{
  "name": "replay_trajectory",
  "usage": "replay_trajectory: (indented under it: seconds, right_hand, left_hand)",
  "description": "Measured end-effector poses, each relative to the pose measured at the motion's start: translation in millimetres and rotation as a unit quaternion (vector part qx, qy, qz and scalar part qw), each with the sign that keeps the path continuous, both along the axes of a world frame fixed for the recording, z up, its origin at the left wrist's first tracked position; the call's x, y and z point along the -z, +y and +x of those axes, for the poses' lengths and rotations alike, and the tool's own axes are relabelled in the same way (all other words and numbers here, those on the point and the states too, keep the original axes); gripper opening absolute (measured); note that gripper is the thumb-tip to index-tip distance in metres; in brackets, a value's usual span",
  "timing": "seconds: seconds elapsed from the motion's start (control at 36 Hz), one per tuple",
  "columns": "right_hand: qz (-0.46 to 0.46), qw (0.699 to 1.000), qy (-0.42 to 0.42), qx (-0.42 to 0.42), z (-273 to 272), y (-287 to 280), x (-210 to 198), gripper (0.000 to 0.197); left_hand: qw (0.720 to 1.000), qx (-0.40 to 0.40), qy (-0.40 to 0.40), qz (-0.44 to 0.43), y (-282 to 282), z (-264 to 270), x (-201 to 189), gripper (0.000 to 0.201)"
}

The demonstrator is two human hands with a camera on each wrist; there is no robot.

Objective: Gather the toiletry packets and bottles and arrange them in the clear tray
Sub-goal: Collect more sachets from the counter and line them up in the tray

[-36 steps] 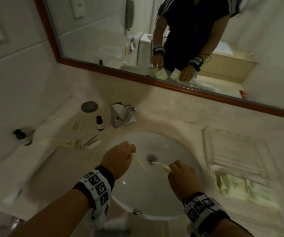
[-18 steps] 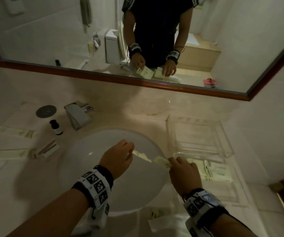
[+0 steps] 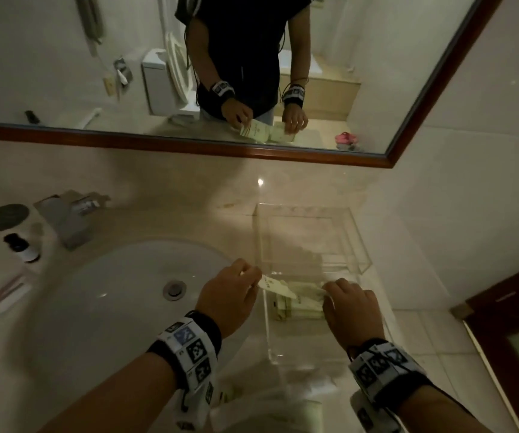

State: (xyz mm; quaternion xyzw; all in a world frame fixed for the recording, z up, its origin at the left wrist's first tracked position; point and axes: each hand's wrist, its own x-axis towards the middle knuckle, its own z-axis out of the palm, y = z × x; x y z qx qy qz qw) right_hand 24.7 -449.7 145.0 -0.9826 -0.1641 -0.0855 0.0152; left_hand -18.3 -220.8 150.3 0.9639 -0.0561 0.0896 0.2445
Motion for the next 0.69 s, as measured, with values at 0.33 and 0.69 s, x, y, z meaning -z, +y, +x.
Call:
replay_trajectory:
  seconds: [0.33,0.69]
  right_hand:
    - [0.001,1.000,-0.022,0.012,35.4,-57.5,14.6,0.024]
    - [0.003,1.000,-0.011,-0.001,66.3,-64.6,35.6,0.028]
  left_hand:
    - [1.000,-0.015,0.022,0.014,-55.6,22.1,20.7,0.009]
    - [0.996,-0.023,0.072,0.042,-76.9,37.6,50.2,0.015]
